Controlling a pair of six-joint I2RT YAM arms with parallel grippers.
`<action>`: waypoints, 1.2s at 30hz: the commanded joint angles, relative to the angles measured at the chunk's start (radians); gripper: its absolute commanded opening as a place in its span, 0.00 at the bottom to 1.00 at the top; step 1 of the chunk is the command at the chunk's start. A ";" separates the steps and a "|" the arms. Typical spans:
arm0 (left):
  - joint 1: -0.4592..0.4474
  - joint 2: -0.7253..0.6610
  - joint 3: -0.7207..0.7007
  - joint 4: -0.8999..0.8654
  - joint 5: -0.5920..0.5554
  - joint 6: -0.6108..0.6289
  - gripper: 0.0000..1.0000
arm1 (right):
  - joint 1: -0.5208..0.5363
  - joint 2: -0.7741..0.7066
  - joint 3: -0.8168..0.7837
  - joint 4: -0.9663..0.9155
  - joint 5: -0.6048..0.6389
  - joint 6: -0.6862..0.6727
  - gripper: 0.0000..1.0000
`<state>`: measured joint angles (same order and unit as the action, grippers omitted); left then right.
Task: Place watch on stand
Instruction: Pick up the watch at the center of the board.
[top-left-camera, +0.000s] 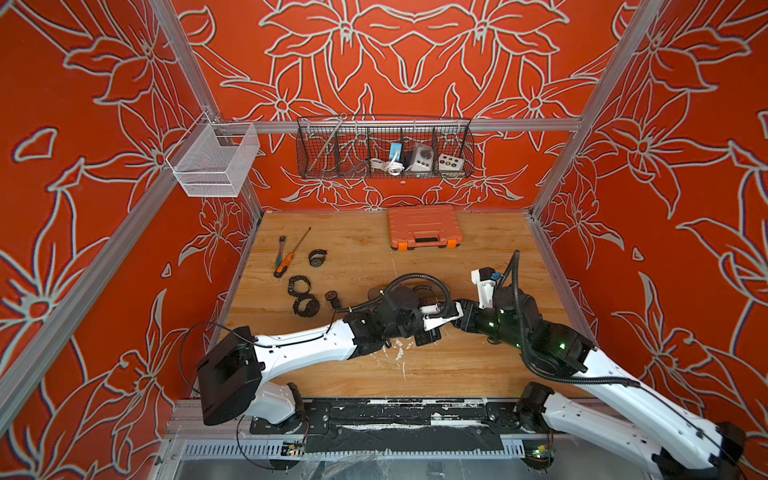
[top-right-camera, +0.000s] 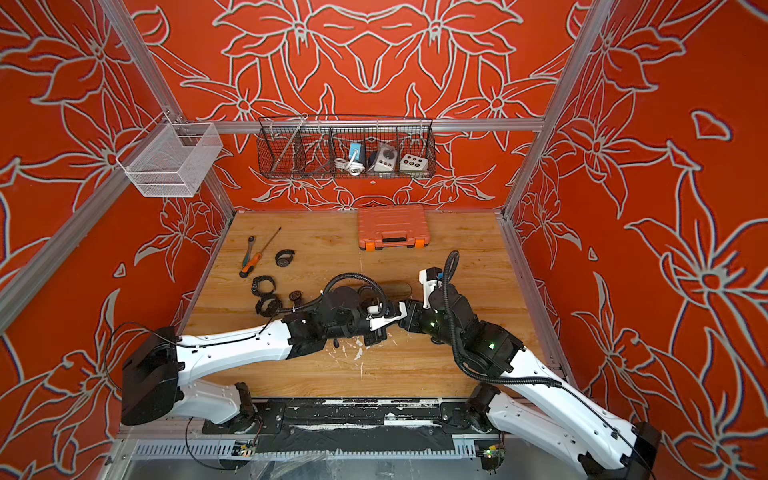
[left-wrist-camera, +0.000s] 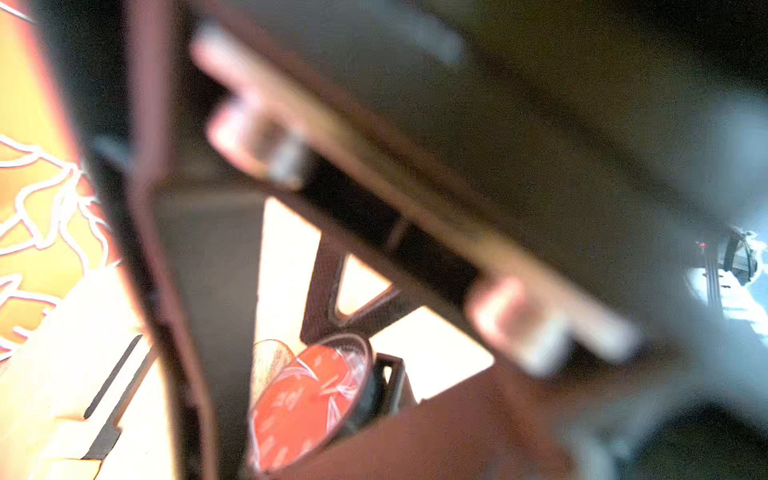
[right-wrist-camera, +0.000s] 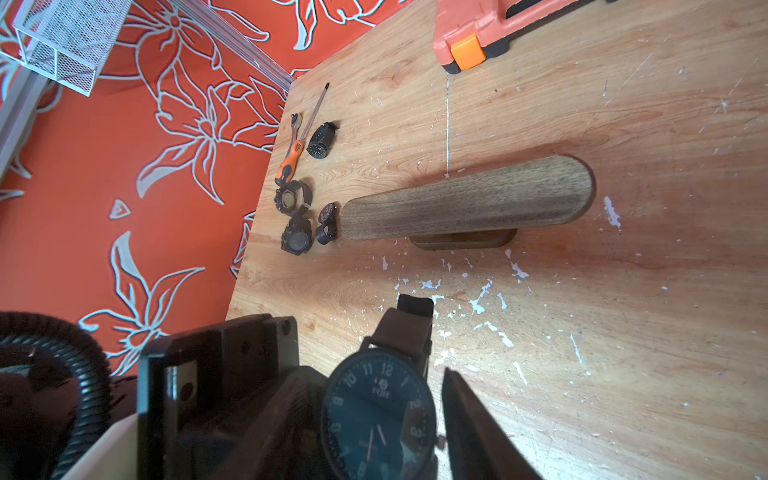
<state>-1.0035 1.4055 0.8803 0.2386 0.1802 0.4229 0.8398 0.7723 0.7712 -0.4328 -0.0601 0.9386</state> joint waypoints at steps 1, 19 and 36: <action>-0.006 0.000 0.005 0.089 -0.025 0.011 0.00 | 0.009 0.005 0.019 -0.017 -0.036 0.025 0.52; -0.009 0.001 0.000 0.083 -0.013 0.008 0.00 | 0.009 -0.005 0.048 -0.052 0.021 -0.014 0.42; -0.009 -0.074 -0.094 0.111 -0.016 -0.080 0.36 | -0.003 -0.021 0.070 -0.073 0.145 -0.141 0.39</action>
<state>-1.0084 1.3758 0.8135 0.3031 0.1688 0.3744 0.8421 0.7628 0.8051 -0.4923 0.0261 0.8574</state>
